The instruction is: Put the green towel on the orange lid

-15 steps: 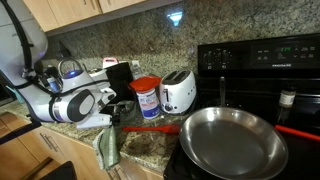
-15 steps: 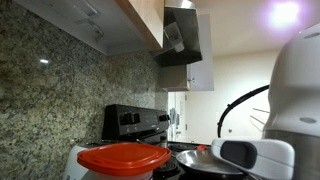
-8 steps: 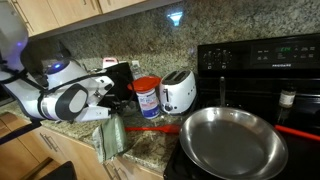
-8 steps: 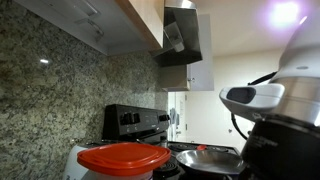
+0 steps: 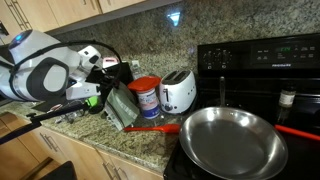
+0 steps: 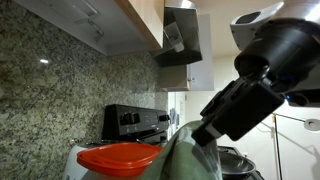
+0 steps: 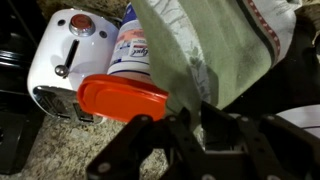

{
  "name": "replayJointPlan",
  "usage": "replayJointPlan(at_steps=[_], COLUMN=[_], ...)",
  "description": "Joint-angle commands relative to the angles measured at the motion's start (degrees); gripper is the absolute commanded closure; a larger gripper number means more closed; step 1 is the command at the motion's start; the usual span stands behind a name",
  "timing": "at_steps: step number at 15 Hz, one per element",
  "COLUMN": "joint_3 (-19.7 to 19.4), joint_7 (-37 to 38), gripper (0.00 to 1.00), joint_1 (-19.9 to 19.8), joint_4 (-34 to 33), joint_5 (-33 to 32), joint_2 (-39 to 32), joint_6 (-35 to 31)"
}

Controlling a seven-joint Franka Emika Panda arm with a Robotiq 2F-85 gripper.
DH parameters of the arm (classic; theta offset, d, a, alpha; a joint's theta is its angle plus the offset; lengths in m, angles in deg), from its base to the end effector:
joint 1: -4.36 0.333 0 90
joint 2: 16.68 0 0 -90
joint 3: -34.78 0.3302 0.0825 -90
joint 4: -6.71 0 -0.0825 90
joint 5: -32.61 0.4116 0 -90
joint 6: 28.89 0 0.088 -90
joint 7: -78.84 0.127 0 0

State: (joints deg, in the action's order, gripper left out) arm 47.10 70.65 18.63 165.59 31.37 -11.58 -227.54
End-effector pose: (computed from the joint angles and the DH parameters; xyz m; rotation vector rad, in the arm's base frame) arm 0.4110 0.2078 0.3075 -2.6721 -0.8816 -1.1477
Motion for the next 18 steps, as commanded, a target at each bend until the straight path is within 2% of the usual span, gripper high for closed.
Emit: replayJointPlan(at_steps=[1, 2, 3, 4, 5, 8, 10, 12, 14, 17, 18], joint_3=[0.3, -1.0, 0.1, -0.1, -1.7, -3.2, -4.6, -4.7, -7.4, -8.6, -7.3], joint_7=[3.1, 4.7, 4.9, 6.0, 8.2, 9.9, 10.4, 10.0, 10.0, 9.3, 8.8], gripper=[0.97, 0.97, 0.97, 0.97, 0.97, 0.97, 0.97, 0.97, 0.97, 0.97, 0.97], joint_1=[0.0, 1.6, -0.1, -0.1, 1.5, 0.7, 0.8, -0.5, 2.1, 4.5, 2.5], joint_4=[0.2, 0.3, 0.2, 0.0, 2.1, 0.1, 2.1, -0.1, 0.9, 0.6, -0.1], joint_5=[-2.1, -3.0, -1.6, -1.3, -1.5, -0.7, -0.4, -0.7, -1.4, -2.1, -1.1], joint_2=[0.3, 0.6, 3.5, 4.8, 8.0, 10.8, 15.9, 16.1, 18.4, 20.9, 18.1], joint_6=[0.4, 0.3, 0.5, 0.5, 0.3, 0.3, 0.3, 0.3, 0.3, 0.3, 0.3])
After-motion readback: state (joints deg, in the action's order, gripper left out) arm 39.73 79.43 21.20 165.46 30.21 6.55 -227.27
